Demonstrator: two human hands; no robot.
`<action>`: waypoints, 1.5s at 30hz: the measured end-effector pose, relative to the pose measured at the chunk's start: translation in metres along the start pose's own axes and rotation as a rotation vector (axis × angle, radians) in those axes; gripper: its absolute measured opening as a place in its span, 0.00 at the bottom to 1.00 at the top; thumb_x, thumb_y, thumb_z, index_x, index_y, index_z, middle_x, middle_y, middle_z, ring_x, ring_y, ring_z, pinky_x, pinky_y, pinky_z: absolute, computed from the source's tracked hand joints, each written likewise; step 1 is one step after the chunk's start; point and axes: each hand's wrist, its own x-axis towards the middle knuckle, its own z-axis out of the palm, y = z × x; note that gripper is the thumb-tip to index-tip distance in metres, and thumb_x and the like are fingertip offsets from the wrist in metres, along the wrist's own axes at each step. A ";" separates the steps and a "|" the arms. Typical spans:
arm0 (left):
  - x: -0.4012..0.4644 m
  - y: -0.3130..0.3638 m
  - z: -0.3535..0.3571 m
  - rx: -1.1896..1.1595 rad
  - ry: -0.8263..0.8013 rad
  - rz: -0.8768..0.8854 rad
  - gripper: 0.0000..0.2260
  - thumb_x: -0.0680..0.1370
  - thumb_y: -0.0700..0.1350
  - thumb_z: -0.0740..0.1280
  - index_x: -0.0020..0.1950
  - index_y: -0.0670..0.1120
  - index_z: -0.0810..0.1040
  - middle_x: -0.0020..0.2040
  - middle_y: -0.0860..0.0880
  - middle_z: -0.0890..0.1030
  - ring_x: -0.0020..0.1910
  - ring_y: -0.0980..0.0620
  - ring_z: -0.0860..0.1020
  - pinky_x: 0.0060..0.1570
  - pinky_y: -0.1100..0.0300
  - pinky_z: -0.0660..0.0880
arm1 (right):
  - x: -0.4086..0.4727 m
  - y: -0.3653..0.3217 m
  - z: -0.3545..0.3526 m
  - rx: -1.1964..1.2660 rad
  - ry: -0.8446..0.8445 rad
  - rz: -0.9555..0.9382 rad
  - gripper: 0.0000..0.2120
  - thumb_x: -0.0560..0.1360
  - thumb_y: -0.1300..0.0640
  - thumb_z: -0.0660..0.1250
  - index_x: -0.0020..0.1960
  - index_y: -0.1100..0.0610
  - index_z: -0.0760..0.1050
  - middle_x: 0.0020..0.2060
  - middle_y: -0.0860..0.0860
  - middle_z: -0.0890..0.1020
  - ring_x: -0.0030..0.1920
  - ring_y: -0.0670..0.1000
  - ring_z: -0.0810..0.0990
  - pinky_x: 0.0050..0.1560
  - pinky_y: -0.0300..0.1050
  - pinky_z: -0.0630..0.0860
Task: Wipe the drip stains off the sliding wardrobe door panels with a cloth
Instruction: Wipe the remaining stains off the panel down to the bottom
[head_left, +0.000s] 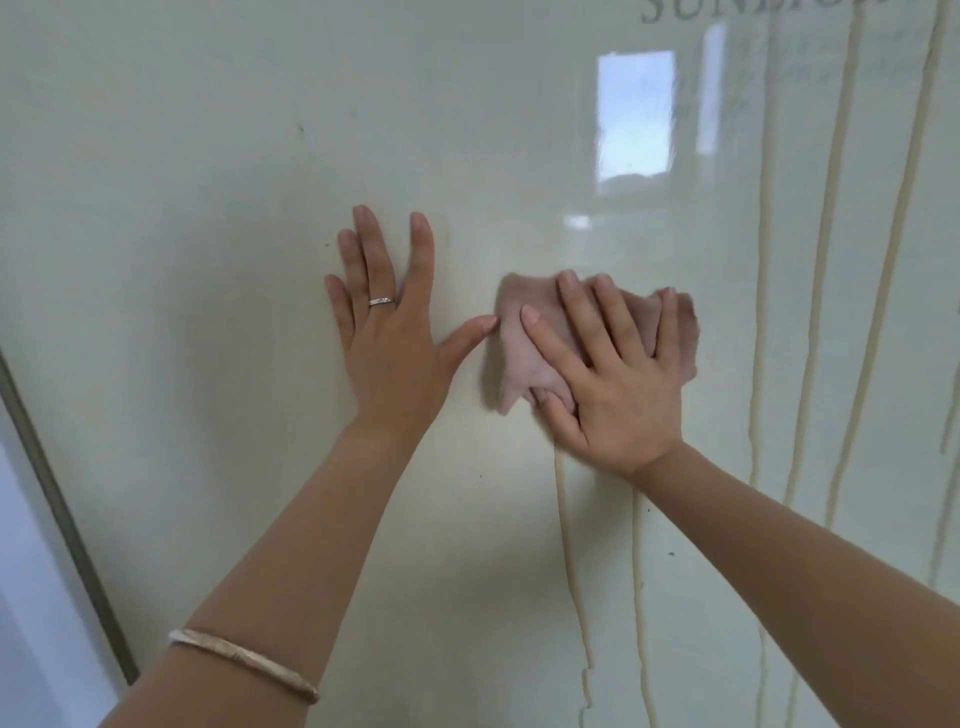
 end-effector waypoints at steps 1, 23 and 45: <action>-0.001 0.001 -0.002 -0.002 -0.027 -0.013 0.43 0.69 0.72 0.53 0.77 0.48 0.51 0.76 0.37 0.47 0.75 0.40 0.44 0.71 0.45 0.43 | -0.019 -0.006 -0.003 0.013 -0.038 -0.047 0.27 0.78 0.41 0.50 0.75 0.49 0.63 0.75 0.54 0.63 0.76 0.57 0.58 0.73 0.67 0.47; 0.001 0.004 -0.006 -0.018 -0.049 -0.021 0.40 0.71 0.68 0.57 0.77 0.51 0.48 0.76 0.39 0.43 0.75 0.42 0.41 0.71 0.49 0.39 | 0.010 0.023 -0.008 0.031 -0.004 -0.038 0.27 0.79 0.42 0.51 0.76 0.51 0.62 0.74 0.56 0.65 0.76 0.56 0.56 0.72 0.65 0.45; -0.095 -0.002 0.037 -0.002 0.004 0.073 0.34 0.75 0.62 0.59 0.75 0.45 0.56 0.73 0.31 0.53 0.73 0.38 0.47 0.70 0.49 0.45 | -0.097 -0.015 0.003 -0.020 -0.082 -0.080 0.27 0.78 0.40 0.50 0.75 0.47 0.61 0.73 0.53 0.63 0.78 0.52 0.48 0.74 0.65 0.46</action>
